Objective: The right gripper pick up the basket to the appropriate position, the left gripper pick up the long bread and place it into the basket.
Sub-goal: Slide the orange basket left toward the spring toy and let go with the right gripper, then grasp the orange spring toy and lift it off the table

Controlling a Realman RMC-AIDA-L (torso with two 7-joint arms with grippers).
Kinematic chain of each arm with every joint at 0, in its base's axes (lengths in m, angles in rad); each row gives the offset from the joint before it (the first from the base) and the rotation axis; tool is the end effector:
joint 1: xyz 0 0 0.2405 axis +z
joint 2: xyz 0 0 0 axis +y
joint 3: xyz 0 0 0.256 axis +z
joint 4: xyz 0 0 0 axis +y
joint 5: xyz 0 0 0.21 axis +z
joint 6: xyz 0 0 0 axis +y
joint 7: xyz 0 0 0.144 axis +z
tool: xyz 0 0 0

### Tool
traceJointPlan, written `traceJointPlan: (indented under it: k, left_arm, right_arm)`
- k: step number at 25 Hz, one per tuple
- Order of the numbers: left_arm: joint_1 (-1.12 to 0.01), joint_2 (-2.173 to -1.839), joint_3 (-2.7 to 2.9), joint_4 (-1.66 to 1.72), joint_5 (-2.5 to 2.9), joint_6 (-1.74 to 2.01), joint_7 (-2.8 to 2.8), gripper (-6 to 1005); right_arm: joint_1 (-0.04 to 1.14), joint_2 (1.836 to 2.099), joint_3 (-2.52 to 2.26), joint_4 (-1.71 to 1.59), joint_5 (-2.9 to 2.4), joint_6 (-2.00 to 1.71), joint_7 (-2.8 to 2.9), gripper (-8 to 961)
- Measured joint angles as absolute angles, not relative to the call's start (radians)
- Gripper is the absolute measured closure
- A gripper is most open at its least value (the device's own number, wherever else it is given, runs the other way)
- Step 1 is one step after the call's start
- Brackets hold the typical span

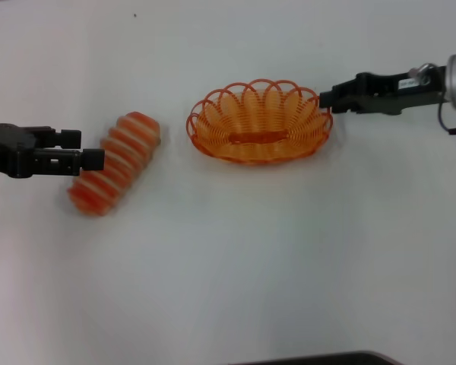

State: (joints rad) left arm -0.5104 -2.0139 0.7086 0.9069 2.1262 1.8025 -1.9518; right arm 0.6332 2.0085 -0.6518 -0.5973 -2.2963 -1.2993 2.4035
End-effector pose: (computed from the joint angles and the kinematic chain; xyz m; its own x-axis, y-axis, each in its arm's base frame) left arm -0.2573 0.3176 0.0534 0.6564 0.6759 0.3350 0.6988 -0.7121 0.0675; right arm 0.2989 0.3697 0.0118 0.1134 -0.9075 -0.4046 -0.9931 -0.1162 -0.0176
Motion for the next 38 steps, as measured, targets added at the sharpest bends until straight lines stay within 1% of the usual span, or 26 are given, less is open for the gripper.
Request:
traceJointPlan:
  k: [4,7,10,12,13,15,18,21,23,24,27,28,30,31,32,38]
  left_arm:
    - [-0.502,-2.014,0.708,0.909,2.126,1.804,-1.956,195]
    - [-0.498,-2.015,0.707,0.91,2.126,1.806,-1.957,198]
    - [-0.496,-2.015,0.701,0.911,2.126,1.805,-1.958,201]
    - [-0.498,-2.015,0.698,0.911,2.125,1.805,-1.96,203]
    - [-0.5,-2.015,0.698,0.911,2.125,1.804,-1.961,204]
    - [-0.505,-2.016,0.698,0.912,2.124,1.804,-1.966,206]
    - [-0.512,-2.017,0.697,0.919,2.118,1.809,-1.98,209]
    - [-0.523,-2.023,0.697,0.955,2.119,1.809,-2.029,212]
    - [-0.53,-2.028,0.707,0.993,2.123,1.799,-2.083,213]
    - [-0.535,-2.037,0.724,1.037,2.131,1.78,-2.133,214]
    - [-0.541,-2.078,0.817,1.176,2.205,1.695,-2.251,217]
    - [-0.542,-2.105,0.871,1.235,2.268,1.647,-2.301,218]
    - [-0.545,-2.146,0.945,1.308,2.369,1.576,-2.365,220]
    - [-0.547,-2.161,1.002,1.33,2.424,1.528,-2.403,221]
    - [-0.546,-2.166,1.062,1.335,2.461,1.482,-2.44,222]
    - [-0.538,-2.167,1.332,1.278,2.594,1.273,-2.598,228]
  right_arm:
    - [0.583,1.986,-0.611,-0.685,-2.197,-1.332,2.368,787]
    - [0.557,1.967,-0.588,-0.75,-2.078,-1.402,2.27,641]
    - [0.553,1.949,-0.59,-0.796,-1.995,-1.555,2.081,502]
    - [0.553,1.951,-0.597,-0.839,-1.995,-1.67,1.933,419]
    - [0.552,1.957,-0.602,-0.863,-2.004,-1.719,1.867,377]
    - [0.545,1.972,-0.62,-0.914,-2.045,-1.785,1.755,294]
    - [0.534,1.997,-0.642,-0.982,-2.132,-1.827,1.66,210]
    - [0.531,2.022,-0.646,-1.031,-2.207,-1.818,1.642,216]
    - [0.531,2.031,-0.644,-1.04,-2.228,-1.799,1.641,220]
    - [0.531,2.034,-0.642,-1.04,-2.232,-1.787,1.641,220]
    - [0.533,2.036,-0.646,-1.032,-2.233,-1.735,1.644,220]
    - [0.534,2.036,-0.647,-1.031,-2.233,-1.72,1.648,220]
    - [0.537,2.039,-0.649,-1.029,-2.233,-1.684,1.662,220]
    - [0.539,2.04,-0.649,-1.029,-2.233,-1.671,1.666,220]
    - [0.541,2.042,-0.649,-1.029,-2.233,-1.667,1.669,220]
    - [0.545,2.045,-0.648,-1.033,-2.232,-1.657,1.671,220]
